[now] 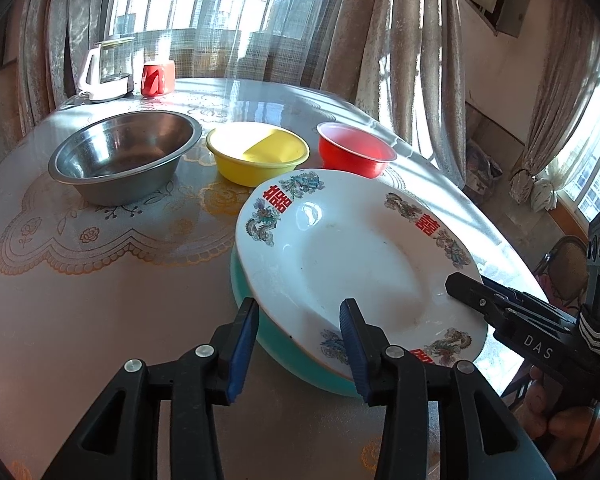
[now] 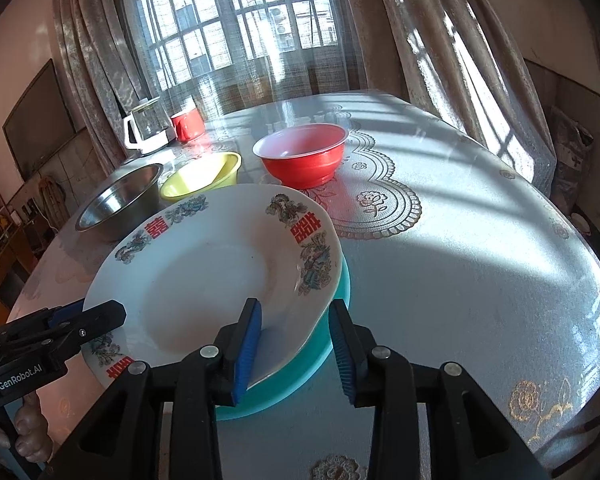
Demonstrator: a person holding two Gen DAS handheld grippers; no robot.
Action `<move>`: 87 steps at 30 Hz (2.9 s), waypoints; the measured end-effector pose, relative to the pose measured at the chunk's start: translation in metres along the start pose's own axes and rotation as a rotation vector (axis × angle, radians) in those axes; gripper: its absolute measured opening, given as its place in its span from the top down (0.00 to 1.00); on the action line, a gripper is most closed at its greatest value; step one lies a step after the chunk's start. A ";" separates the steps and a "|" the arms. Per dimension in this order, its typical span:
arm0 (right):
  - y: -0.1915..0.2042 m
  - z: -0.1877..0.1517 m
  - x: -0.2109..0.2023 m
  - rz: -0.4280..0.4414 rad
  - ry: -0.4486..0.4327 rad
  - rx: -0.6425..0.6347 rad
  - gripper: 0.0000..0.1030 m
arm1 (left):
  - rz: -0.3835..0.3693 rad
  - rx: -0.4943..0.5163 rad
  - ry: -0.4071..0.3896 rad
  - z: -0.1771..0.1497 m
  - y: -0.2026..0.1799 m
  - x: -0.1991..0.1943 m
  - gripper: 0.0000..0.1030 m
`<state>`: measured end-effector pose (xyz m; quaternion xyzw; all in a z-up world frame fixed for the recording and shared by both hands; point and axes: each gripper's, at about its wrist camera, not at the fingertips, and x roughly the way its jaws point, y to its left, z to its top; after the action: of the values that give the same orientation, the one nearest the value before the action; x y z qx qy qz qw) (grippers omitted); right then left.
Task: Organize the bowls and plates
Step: 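Open the right gripper and withdraw from the plate stack, then move the left gripper to the rim of the steel basin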
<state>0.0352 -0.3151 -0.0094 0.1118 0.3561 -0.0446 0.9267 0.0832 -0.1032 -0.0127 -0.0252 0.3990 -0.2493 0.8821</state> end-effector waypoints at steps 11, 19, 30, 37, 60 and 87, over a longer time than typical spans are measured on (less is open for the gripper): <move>-0.005 -0.001 -0.008 -0.010 0.005 0.051 0.60 | -0.020 -0.021 -0.022 -0.005 0.003 -0.017 0.55; -0.006 0.003 -0.017 -0.008 -0.014 0.089 0.55 | -0.010 -0.040 -0.041 -0.009 0.010 -0.031 0.52; -0.003 0.011 -0.030 -0.016 -0.053 0.120 0.51 | -0.002 -0.106 -0.046 -0.017 0.033 -0.041 0.46; 0.005 0.012 -0.030 0.001 -0.048 0.104 0.49 | 0.024 -0.166 -0.038 -0.024 0.055 -0.041 0.42; 0.096 0.032 -0.008 0.226 0.022 -0.090 0.45 | 0.045 -0.477 -0.023 -0.030 0.154 -0.047 0.27; 0.158 0.085 0.063 0.401 0.176 -0.081 0.45 | 0.031 -0.421 -0.181 0.057 0.203 -0.053 0.33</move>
<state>0.1630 -0.1825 0.0377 0.1465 0.4077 0.1648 0.8861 0.1796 0.0899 0.0134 -0.2249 0.3618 -0.1438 0.8932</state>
